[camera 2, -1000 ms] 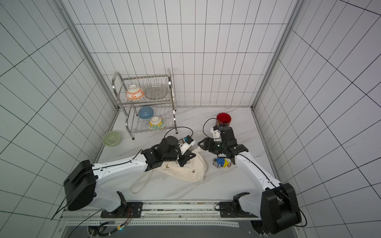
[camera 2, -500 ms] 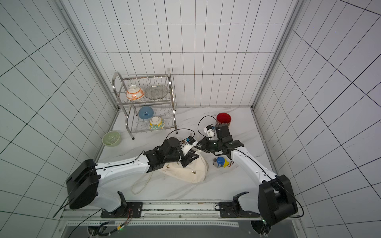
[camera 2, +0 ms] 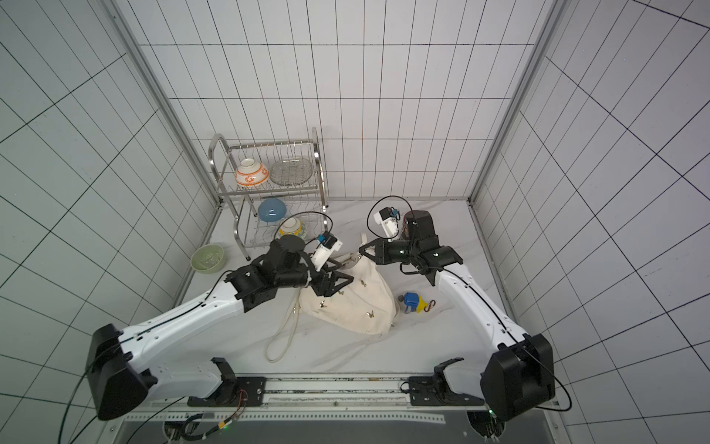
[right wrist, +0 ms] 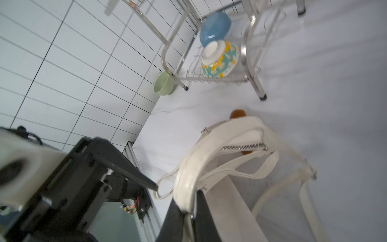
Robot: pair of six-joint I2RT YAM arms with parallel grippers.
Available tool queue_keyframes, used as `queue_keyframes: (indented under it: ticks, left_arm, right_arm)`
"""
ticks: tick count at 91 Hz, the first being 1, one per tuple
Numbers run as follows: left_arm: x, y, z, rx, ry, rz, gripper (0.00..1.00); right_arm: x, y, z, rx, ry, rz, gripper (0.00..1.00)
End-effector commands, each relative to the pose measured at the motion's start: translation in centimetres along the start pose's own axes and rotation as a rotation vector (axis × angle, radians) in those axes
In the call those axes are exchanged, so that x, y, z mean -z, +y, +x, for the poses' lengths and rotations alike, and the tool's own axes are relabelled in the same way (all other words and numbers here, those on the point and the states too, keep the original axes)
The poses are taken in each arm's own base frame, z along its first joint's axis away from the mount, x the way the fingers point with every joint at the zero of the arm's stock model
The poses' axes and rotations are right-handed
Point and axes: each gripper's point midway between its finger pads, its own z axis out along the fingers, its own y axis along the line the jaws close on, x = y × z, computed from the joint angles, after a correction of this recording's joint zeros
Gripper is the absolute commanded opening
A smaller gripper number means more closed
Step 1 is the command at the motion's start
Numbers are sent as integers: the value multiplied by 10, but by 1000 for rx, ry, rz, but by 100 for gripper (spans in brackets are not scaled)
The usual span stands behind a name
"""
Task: Remove the decoration from the bag
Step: Adjust the bag at the center of the board.
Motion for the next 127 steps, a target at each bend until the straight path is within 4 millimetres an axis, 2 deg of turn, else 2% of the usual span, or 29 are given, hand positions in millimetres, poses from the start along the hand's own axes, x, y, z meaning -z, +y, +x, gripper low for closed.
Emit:
queue_keyframes:
  ticks: [1,10,15,23,31,39,45,54,62,68,77,87,92,100,105,115,127]
  left_arm:
    - [50,36,2,-7,23,-133,70]
    - [83,99,-4,41,-59,-318,72]
    - [101,131,-14,119,-109,-431,72]
    - [112,143,-33,214,-172,-463,72]
    - [117,150,-47,350,-228,-495,72]
    - [117,144,-54,486,-247,-455,73]
    - [116,143,-44,599,-222,-455,74]
    - [111,139,-8,773,-140,-464,74]
    - [103,131,34,880,-46,-486,74]
    - [104,122,50,901,-9,-498,75]
    - [103,114,62,870,28,-514,78]
    - [91,115,77,819,94,-528,80]
    - [84,116,76,790,121,-522,80]
    - [69,109,58,645,163,-486,80]
    - [56,105,56,559,208,-462,81]
    - [28,98,63,476,310,-389,80]
    - [0,87,79,415,428,-348,80]
  right_arm:
    - [13,29,-30,338,-59,-66,0]
    - [15,42,-45,471,-61,-68,0]
    - [11,42,-45,531,-30,-26,0]
    - [3,51,-46,670,3,58,0]
    - [-11,66,-34,885,31,150,0]
    - [-23,73,-17,996,55,206,0]
    - [-30,76,-5,1045,52,221,0]
    - [-49,81,36,1099,127,182,0]
    - [-69,92,76,1168,190,144,0]
    - [-81,98,100,1199,220,116,0]
    - [-96,116,128,1236,238,57,0]
    - [-109,138,147,1248,234,-24,0]
    - [-114,145,152,1233,234,-68,0]
    - [-119,152,159,1205,238,-125,0]
    - [-121,157,163,1193,236,-160,0]
    - [-122,165,173,1171,252,-234,0]
    - [-125,166,184,1161,273,-273,0]
